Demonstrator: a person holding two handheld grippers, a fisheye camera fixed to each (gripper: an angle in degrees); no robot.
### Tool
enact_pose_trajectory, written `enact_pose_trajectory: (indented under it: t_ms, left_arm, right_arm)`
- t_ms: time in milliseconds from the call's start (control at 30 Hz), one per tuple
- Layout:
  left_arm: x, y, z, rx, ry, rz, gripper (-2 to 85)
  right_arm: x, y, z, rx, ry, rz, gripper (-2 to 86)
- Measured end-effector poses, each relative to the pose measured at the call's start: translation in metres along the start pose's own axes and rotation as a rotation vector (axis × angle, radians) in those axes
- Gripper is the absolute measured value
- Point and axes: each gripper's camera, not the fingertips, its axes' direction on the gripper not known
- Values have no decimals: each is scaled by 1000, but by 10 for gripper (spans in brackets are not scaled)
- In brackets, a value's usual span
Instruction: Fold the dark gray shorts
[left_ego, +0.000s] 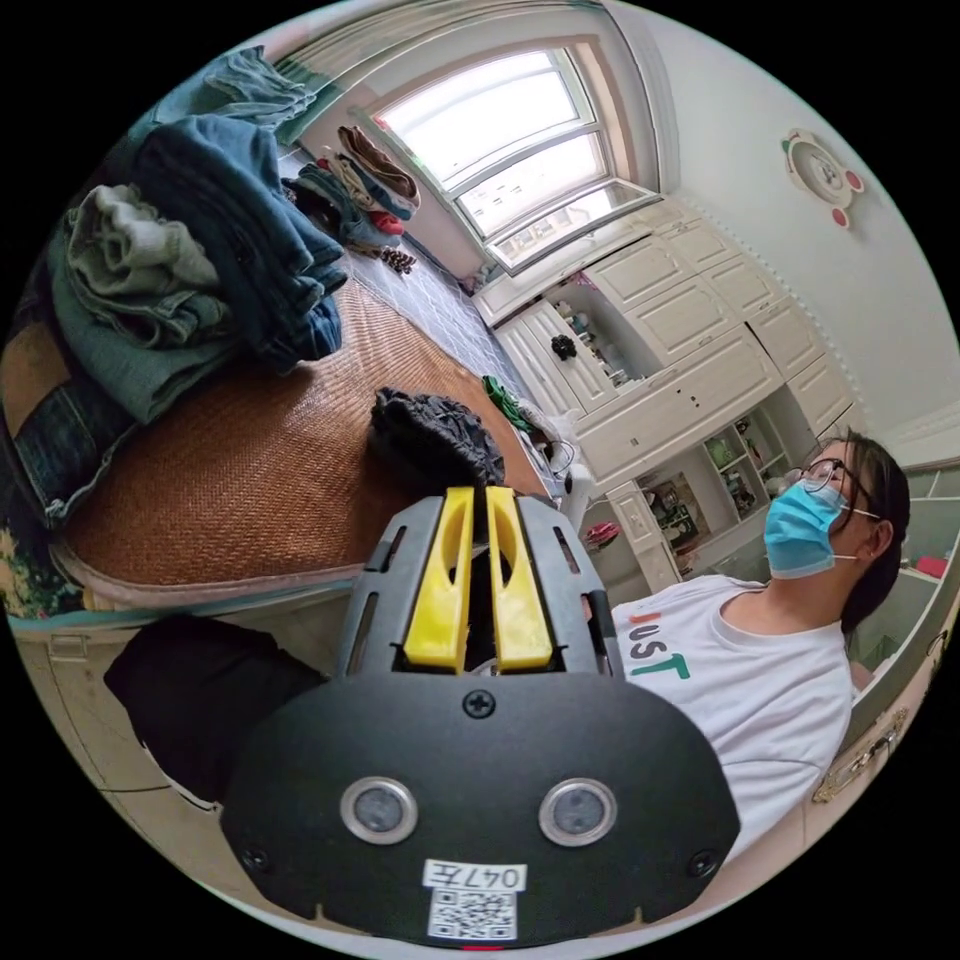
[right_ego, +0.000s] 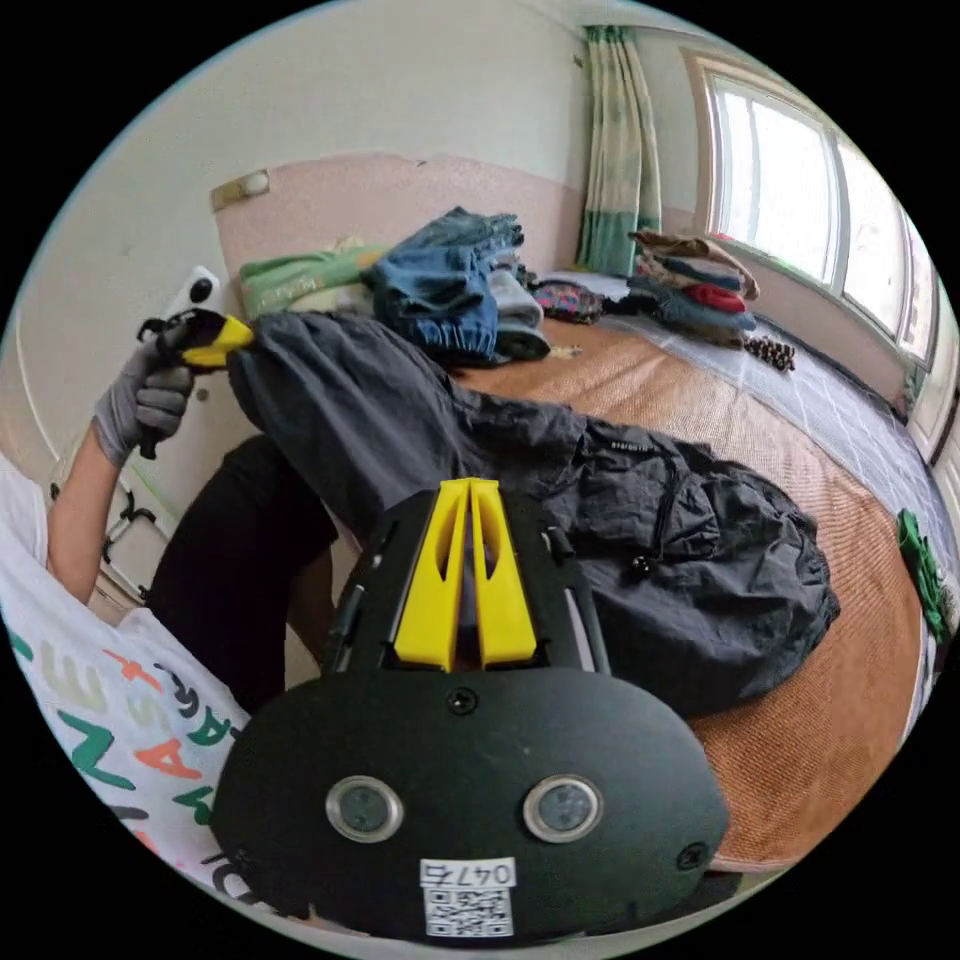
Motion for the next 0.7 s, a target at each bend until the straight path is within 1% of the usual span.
enact_pose_trajectory:
  t_ms: [67,133,200,267,300,333,367,400,433,467,533,600,667,700]
  left_arm:
    - [6,-4,-3,11,0,-6,-7]
    - [13,-9,-2,5,-20,-8,-7]
    - [24,-15,3,6,-7,-5,-8]
    - [33,-20,10,7,-15,-3,-9]
    - [40,-24,16,3,-2,7,-9]
    - [45,-26,20,1,6,13,-9]
    - [54,-29,26,0,10,26,-9]
    - [62,-33,31,-1,-9,35,-9]
    - [66,-35,33,-1,-24,40,-9]
    - [70,-39,34,7,-47,44,-9]
    - [73,-44,35,22,-42,41,-9]
    - [81,-49,34,67,55,85,-10]
    - [88,-51,32,121,162,129,-10]
    - [91,-52,29,156,197,146,-10]
  right_arm:
    - [-20,13,-59,237,-75,-60,45]
    - [-52,15,-84,298,-134,-154,92]
    - [-94,11,-90,281,-157,-259,118]
    - [-160,15,-75,224,-45,-437,121]
    - [-175,18,-68,208,-2,-474,119]
    - [-198,24,-56,189,90,-516,109]
    - [-213,32,-45,193,192,-528,92]
    - [-219,37,-40,203,248,-532,77]
    - [-225,47,-33,229,349,-539,45]
    - [-226,56,-29,236,385,-556,31]
    - [-212,63,-39,237,348,-525,18]
    - [-182,69,-62,264,307,-441,12]
    - [-109,79,-100,296,284,-230,10]
    - [-85,86,-111,312,277,-162,10]
